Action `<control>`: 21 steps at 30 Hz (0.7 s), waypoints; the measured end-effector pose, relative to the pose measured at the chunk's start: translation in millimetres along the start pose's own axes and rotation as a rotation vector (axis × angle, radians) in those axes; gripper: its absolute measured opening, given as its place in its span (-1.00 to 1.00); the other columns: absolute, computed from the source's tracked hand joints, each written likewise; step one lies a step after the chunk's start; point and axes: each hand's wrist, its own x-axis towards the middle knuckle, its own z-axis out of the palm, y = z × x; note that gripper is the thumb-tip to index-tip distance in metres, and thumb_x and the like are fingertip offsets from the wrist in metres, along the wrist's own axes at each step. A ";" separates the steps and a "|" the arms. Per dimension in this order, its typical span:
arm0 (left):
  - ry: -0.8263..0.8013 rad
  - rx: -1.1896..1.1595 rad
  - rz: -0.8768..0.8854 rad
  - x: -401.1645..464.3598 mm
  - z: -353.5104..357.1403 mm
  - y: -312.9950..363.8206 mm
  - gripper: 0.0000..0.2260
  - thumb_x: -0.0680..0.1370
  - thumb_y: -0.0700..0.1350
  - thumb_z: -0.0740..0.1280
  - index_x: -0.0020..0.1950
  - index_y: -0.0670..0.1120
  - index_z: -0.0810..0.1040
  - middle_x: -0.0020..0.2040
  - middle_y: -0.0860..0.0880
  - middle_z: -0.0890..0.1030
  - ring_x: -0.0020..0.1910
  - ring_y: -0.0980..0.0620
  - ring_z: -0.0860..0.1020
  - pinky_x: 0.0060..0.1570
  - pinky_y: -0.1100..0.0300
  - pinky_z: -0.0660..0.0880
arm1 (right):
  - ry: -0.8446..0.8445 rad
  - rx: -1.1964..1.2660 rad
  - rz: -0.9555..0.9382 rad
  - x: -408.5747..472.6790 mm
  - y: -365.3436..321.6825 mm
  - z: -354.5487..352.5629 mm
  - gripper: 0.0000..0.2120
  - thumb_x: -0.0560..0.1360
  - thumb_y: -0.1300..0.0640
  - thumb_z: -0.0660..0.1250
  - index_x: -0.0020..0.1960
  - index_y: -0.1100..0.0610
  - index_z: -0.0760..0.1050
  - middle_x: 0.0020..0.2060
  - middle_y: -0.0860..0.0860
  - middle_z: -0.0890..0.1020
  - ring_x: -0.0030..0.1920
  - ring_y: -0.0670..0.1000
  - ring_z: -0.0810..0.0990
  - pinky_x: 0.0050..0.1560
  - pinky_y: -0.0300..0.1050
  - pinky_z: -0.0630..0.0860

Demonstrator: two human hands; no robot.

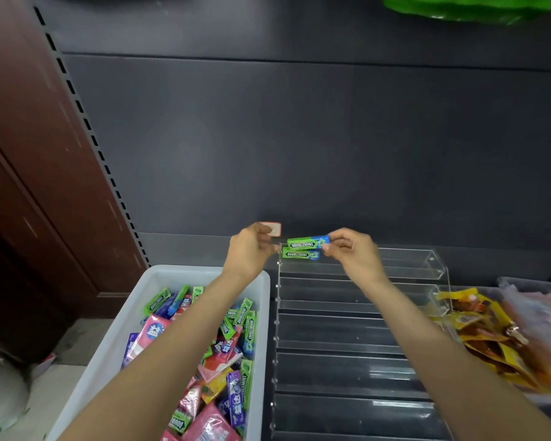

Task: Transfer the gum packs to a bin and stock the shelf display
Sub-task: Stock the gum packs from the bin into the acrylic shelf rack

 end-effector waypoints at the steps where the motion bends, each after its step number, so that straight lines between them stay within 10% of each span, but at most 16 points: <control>1: -0.026 0.037 -0.040 0.8 2.8 -4.5 -0.70 0.50 -0.19 0.38 0.22 -0.19 0.51 0.06 -0.12 0.63 0.02 -0.02 0.57 0.02 0.30 0.41 | 0.030 -0.052 0.011 0.7 5.5 0.4 -0.94 0.44 0.27 0.41 -0.12 0.14 0.57 -0.19 0.05 0.66 -0.18 -0.03 0.61 -0.18 -0.38 0.47; 21: -0.162 -0.017 -0.115 4.9 16.2 -12.7 -0.77 0.55 -0.16 0.32 0.18 -0.16 0.58 -0.09 -0.13 0.65 -0.15 0.02 0.61 0.05 0.14 0.54 | 0.004 -0.615 -0.033 17.3 15.3 28.5 -0.88 0.46 0.18 0.41 0.00 0.14 0.60 -0.08 0.09 0.65 -0.11 0.05 0.63 -0.10 -0.08 0.59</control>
